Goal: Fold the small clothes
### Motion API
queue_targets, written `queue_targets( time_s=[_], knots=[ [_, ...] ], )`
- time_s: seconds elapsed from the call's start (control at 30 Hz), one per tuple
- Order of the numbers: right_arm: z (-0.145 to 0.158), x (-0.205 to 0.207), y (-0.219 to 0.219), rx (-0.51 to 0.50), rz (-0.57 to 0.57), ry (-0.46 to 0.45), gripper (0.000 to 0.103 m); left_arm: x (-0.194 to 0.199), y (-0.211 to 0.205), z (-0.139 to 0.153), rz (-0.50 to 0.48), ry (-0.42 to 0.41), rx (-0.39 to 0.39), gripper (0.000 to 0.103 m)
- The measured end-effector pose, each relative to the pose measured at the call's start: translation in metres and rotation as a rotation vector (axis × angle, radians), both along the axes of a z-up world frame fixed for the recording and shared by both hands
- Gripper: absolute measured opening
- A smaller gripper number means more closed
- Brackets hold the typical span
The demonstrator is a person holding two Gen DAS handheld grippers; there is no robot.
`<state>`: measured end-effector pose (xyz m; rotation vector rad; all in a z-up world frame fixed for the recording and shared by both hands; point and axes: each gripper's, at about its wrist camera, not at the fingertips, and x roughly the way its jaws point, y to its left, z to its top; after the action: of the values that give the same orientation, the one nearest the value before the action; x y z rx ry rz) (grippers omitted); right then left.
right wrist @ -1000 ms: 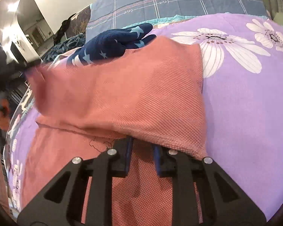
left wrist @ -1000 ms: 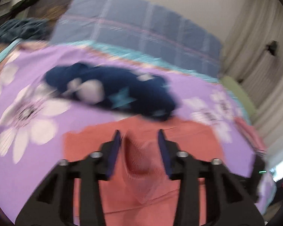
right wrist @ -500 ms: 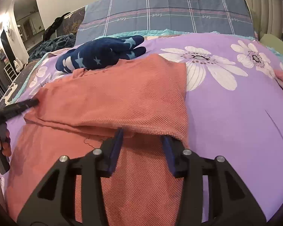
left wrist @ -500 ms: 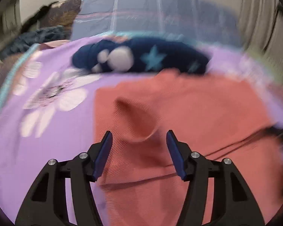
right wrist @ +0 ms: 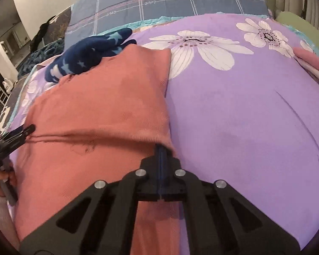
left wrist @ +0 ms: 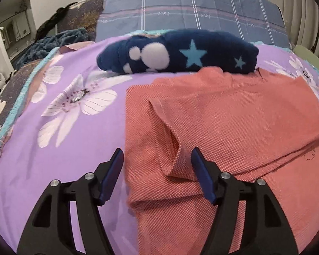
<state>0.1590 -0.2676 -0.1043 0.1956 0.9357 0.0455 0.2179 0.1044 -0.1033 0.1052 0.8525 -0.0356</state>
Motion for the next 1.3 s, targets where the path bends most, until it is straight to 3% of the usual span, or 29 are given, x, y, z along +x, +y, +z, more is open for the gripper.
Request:
queue_targets(
  time_s=[0.07,0.1,0.2,0.23,0.3,0.4,0.43,0.5,0.63,0.7,0.77,0.87,0.97,1.03,1.07,1.13,1.17,1.23,1.3],
  knots=[
    [0.012,-0.007,0.01,0.0,0.054,-0.032,0.0,-0.01,0.004,0.02,-0.009,-0.051,-0.062,0.059],
    [0.018,-0.009,0.016,0.0,0.083,-0.051,0.001,-0.011,0.005,0.027,-0.017,-0.069,-0.092,0.043],
    [0.035,-0.008,0.034,0.01,0.163,-0.13,0.002,-0.015,0.001,0.05,-0.063,-0.099,-0.205,0.017],
    [0.038,-0.005,0.042,-0.01,0.179,-0.154,0.003,-0.013,-0.005,0.051,-0.094,-0.096,-0.219,0.016],
    [0.036,0.005,0.051,-0.047,0.18,-0.154,0.005,-0.007,-0.021,0.04,-0.126,-0.072,-0.16,0.017],
    [0.002,0.025,0.042,-0.111,0.087,0.007,0.004,0.011,-0.035,-0.02,-0.096,0.042,0.009,0.018],
    [-0.011,0.025,0.029,-0.077,0.065,0.044,0.001,0.007,-0.036,-0.02,-0.097,0.01,0.01,0.017],
    [-0.012,0.017,0.014,-0.019,0.064,0.034,0.0,0.004,-0.035,-0.013,-0.096,0.01,0.014,0.019],
    [0.017,0.015,-0.01,0.105,0.046,-0.023,0.004,0.002,-0.041,-0.018,-0.098,-0.001,0.058,0.019],
    [0.036,0.028,-0.016,0.075,0.014,-0.076,0.016,0.002,-0.042,-0.018,-0.097,-0.005,0.07,0.019],
    [0.049,0.052,-0.019,0.031,0.007,-0.11,0.017,0.0,-0.042,-0.018,-0.097,-0.005,0.069,0.019],
    [0.048,0.1,-0.03,0.082,-0.035,-0.046,0.017,0.003,-0.041,-0.017,-0.098,-0.003,0.06,0.019],
    [0.042,0.131,-0.018,0.067,0.004,0.002,0.017,0.003,-0.04,-0.016,-0.097,-0.002,0.05,0.019],
    [0.033,0.142,-0.001,0.018,0.039,0.042,0.027,0.003,-0.039,-0.016,-0.097,-0.001,0.045,0.019],
    [0.027,0.146,0.005,0.0,0.049,0.067,0.044,0.003,-0.038,-0.016,-0.098,-0.001,0.043,0.019],
    [0.014,0.151,0.016,-0.047,0.058,0.092,0.047,0.003,-0.038,-0.016,-0.098,-0.001,0.04,0.019],
    [0.011,0.151,0.021,-0.097,0.06,0.088,0.043,0.003,-0.037,-0.017,-0.098,0.0,0.038,0.019],
    [0.013,0.147,0.026,-0.175,0.056,0.048,0.007,0.004,-0.036,-0.016,-0.098,0.0,0.032,0.019],
    [0.027,0.139,0.009,-0.166,-0.007,-0.021,0.003,0.004,-0.035,-0.016,-0.099,0.001,0.022,0.019]
  ],
)
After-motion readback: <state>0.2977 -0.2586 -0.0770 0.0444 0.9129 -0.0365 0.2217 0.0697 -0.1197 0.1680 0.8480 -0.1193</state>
